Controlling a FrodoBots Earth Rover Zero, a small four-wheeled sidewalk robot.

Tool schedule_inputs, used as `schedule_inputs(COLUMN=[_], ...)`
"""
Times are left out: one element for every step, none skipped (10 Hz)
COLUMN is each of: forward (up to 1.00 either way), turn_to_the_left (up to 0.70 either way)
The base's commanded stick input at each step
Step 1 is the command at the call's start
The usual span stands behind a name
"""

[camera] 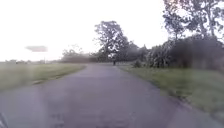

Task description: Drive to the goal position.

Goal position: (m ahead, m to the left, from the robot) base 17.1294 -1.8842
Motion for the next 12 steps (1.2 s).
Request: schedule_inputs(forward=[0.70, 0.70, 0.70, 0.70, 0.70, 0.70, 0.70, 0.70, 0.70, 0.70, 0.70, 0.70], turn_to_the_left=[0.00, 0.00, 0.00, 0.00, 0.00, 0.00, 0.00, 0.00, 0.00, 0.00, 0.00, 0.00])
